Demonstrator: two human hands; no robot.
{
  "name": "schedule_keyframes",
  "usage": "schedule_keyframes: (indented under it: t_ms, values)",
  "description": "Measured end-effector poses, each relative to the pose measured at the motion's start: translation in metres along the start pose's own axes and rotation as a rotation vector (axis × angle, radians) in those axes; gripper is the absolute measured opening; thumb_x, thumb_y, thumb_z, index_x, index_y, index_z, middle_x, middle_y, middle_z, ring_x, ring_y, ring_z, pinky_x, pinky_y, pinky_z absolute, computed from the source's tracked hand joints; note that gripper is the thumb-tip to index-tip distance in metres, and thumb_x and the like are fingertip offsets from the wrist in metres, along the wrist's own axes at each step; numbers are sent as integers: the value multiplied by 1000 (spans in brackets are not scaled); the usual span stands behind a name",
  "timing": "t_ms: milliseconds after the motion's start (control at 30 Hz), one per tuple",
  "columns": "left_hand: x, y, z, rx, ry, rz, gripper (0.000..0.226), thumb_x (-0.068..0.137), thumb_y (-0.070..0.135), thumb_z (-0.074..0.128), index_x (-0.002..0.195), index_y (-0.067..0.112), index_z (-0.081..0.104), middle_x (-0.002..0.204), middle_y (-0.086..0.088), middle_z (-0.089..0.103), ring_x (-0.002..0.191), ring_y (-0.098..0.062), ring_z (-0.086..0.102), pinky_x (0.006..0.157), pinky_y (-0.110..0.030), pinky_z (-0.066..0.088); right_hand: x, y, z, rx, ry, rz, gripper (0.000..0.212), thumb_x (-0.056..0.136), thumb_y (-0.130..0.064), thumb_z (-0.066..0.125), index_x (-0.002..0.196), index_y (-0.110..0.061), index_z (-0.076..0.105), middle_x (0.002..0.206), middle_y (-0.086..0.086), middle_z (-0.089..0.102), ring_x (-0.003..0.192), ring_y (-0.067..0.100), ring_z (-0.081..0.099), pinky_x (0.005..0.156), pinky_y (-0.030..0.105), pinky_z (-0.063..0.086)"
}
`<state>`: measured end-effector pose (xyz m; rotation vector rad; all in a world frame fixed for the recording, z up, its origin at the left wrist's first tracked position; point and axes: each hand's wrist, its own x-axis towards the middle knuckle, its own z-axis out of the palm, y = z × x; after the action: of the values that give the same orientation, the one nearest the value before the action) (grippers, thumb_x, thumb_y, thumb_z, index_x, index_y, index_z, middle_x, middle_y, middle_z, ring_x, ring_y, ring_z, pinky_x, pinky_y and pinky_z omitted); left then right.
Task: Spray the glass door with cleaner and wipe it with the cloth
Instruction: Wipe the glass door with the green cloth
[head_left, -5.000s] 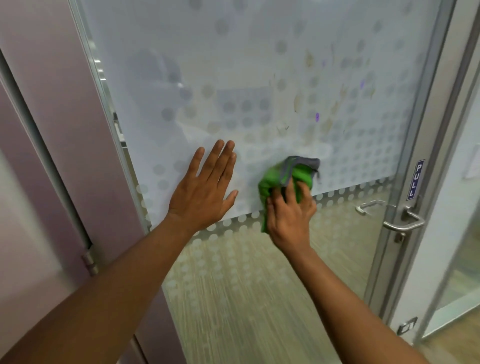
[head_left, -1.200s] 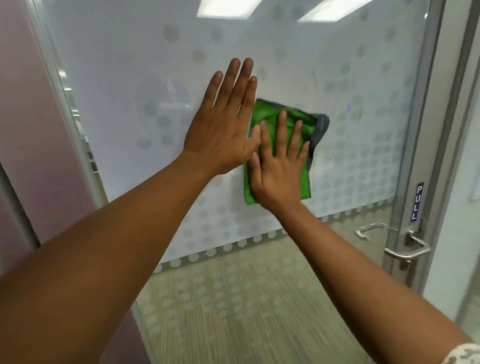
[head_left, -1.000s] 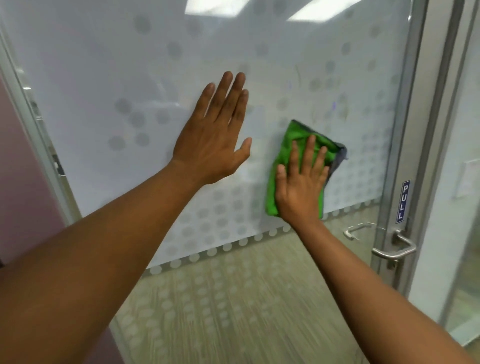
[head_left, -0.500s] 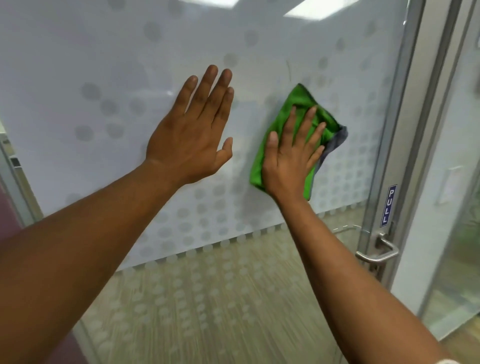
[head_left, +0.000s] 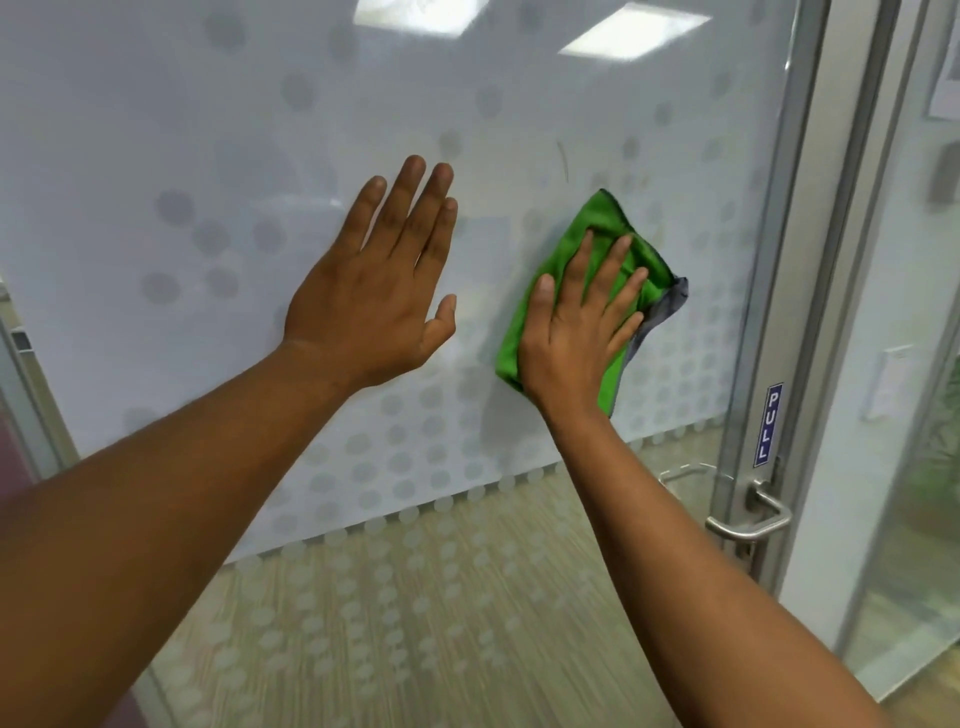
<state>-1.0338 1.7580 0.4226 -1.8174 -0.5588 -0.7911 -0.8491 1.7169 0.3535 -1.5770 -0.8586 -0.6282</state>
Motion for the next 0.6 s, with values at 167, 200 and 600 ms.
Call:
schedule_keyframes:
  t_ms: [167, 200, 600]
  values:
    - [1, -1, 3, -9, 21, 5, 79, 100, 50, 8, 160, -1, -1, 168, -24, -8, 156, -40, -5, 127, -51, 7, 20, -25, -1, -47, 10, -184, 61, 103, -47, 23, 159, -28, 8, 168, 5, -5, 152, 37, -13, 117, 66, -2]
    - [1, -1, 4, -6, 26, 5, 79, 100, 51, 8, 160, -1, -1, 168, -24, -8, 156, -40, -5, 127, -51, 7, 26, -30, -1, -59, 15, -228, 60, 103, -47, 23, 159, -29, 8, 168, 5, -3, 152, 37, -12, 118, 66, -2]
    - [-1, 0, 3, -14, 35, -5, 79, 101, 49, 15, 160, -2, 5, 168, -25, -6, 156, -39, -3, 127, -51, 5, 53, -6, -5, -8, 83, 79, 60, 103, -49, 21, 159, -30, 10, 168, 0, -2, 154, 33, -4, 117, 66, 4]
